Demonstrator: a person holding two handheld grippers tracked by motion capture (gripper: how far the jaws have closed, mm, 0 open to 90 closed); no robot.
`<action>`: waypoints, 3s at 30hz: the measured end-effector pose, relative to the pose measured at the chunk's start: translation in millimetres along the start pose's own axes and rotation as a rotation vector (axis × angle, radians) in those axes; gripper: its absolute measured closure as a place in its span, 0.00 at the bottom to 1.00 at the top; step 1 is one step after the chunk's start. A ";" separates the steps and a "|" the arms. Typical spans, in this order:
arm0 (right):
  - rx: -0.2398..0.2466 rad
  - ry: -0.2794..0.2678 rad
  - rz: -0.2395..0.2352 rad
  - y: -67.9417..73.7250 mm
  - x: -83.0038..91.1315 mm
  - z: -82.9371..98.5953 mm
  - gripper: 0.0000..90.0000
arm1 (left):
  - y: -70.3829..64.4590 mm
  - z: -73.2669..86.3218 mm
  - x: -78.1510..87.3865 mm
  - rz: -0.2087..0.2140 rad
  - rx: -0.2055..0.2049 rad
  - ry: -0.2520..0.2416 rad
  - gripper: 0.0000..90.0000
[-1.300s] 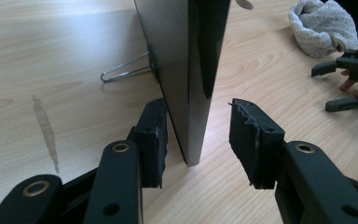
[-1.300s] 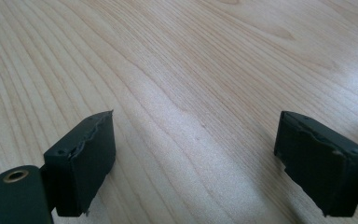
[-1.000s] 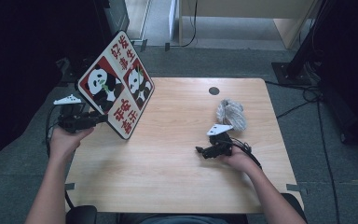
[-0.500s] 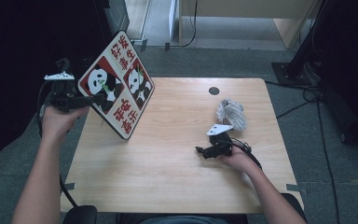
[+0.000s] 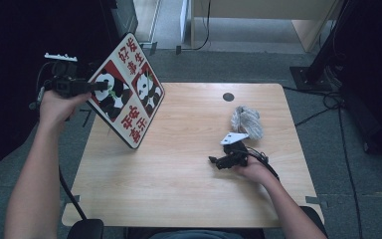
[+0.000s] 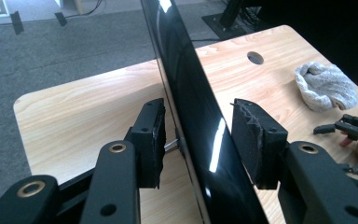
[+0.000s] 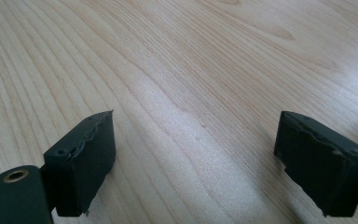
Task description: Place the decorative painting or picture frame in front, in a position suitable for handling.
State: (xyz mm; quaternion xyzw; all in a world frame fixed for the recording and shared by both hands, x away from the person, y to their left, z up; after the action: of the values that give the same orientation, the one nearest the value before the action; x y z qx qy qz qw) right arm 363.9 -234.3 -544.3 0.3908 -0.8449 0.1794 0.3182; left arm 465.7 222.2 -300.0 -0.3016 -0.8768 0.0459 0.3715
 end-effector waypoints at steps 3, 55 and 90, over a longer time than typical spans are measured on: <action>-0.001 0.000 0.000 0.1 0.0 0.0 0.14 | 0.0 -12.7 -3.5 0.008 -0.005 0.019 0.61; 0.002 0.005 -0.001 2.7 -0.5 -0.4 0.12 | -27.0 -70.0 -30.1 -0.046 -0.039 0.283 0.86; 0.021 0.015 -0.023 3.5 -1.9 -0.9 0.06 | -153.6 -25.3 -35.6 0.111 -0.224 0.274 0.86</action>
State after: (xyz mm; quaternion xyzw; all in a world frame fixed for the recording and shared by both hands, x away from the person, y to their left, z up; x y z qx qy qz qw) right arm 362.5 -230.5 -545.2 0.4024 -0.8361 0.1877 0.3223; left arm 426.2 73.6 -257.2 -0.3925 -0.7996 -0.0732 0.4486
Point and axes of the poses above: each handheld gripper's, and its own axes: x roughly backward along the jaws, z roughly out of its underside, y roughly to its left, the point moved 3 cm from there along -x, roughly forward along the jaws, and after that the axes turned 6 degrees about x, right-handed, at the moved point
